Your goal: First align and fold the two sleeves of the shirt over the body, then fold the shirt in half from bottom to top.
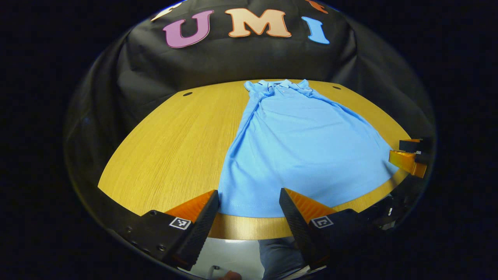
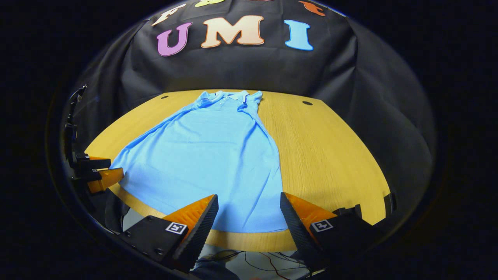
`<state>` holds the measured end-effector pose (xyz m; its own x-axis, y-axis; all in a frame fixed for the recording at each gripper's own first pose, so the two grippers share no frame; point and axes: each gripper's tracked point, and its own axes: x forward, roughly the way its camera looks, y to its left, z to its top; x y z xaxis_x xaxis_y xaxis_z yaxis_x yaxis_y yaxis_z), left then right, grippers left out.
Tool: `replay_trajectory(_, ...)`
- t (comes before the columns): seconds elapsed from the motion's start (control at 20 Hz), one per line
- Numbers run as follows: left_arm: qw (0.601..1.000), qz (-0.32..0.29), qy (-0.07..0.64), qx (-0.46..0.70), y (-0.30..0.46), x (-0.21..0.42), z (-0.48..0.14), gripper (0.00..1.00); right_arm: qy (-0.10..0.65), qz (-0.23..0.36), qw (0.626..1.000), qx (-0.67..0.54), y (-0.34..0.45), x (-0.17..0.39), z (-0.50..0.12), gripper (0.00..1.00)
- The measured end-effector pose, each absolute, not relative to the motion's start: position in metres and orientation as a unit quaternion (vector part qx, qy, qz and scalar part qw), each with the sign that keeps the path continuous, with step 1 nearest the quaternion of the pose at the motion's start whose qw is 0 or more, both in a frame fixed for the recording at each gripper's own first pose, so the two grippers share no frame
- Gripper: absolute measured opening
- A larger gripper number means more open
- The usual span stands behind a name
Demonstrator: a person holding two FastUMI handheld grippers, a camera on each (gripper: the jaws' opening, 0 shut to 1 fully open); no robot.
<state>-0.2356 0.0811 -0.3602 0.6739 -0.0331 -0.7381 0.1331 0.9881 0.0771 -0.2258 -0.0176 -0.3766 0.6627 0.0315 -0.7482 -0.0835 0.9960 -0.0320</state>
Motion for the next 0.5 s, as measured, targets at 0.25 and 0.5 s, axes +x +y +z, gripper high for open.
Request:
replay_trajectory(0.25,0.916,-0.065,0.394,0.039,0.07,-0.233,-0.365,0.93,0.434,0.02,0.901,0.003,-0.015,-0.236,-0.393,0.97)
replay_trajectory(0.5,0.917,-0.093,0.385,0.04,0.054,-0.231,-0.368,0.72,0.429,0.041,0.902,0.012,-0.002,-0.235,-0.396,0.81)
